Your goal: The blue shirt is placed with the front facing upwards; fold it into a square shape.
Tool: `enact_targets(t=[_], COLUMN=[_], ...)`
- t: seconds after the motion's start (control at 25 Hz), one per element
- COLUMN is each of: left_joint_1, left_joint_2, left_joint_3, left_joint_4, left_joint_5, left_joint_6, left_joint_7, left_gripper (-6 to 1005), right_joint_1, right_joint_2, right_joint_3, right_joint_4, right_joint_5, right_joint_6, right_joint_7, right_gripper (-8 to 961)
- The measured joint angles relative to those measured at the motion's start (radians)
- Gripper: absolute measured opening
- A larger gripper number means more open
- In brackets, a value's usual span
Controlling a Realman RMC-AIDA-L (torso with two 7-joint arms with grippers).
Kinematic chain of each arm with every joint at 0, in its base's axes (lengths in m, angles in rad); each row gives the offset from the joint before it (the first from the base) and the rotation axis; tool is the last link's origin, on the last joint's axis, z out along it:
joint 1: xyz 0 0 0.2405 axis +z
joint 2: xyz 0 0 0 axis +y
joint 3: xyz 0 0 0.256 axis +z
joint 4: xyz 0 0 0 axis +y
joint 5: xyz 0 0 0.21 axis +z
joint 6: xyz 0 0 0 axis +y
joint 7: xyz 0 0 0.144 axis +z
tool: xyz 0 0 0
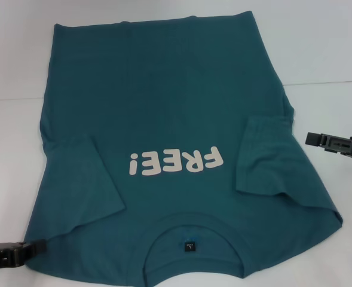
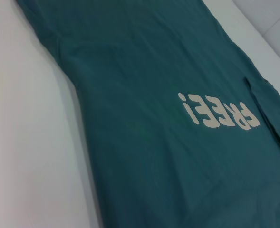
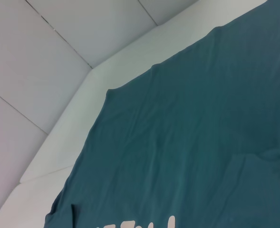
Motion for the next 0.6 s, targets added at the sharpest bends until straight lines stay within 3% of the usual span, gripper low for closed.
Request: enact_targets(t=[0.12,0.4,0.6], left_joint_1=[0.000,0.007,-0.003], left_joint_2=[0.000,-0.001,0.008], left_joint_3=[-0.003,-0.016,-0.122], left_joint_4=[0.002,0.028,0.030], left_joint_5=[-0.005,-0.010,-0.020], left_joint_6=[0.013,0.037,0.065], left_joint_7=[0.005,0.010,-0.002], left_gripper=[-3,1,0], right_joint_1=[-0.001,-0.002,-0.002], right_joint_2=[-0.001,-0.013,-0.019], right_joint_3=[0.004,0.023,0.026], right_joint_4=[0.001,0.035,0.041], right_joint_5=[0.002,0.004,0.004], right_joint_6=[-0.003,-0.003,-0.005], right_joint_7=[0.003,0.001,-0.001], right_gripper=[924,927,927])
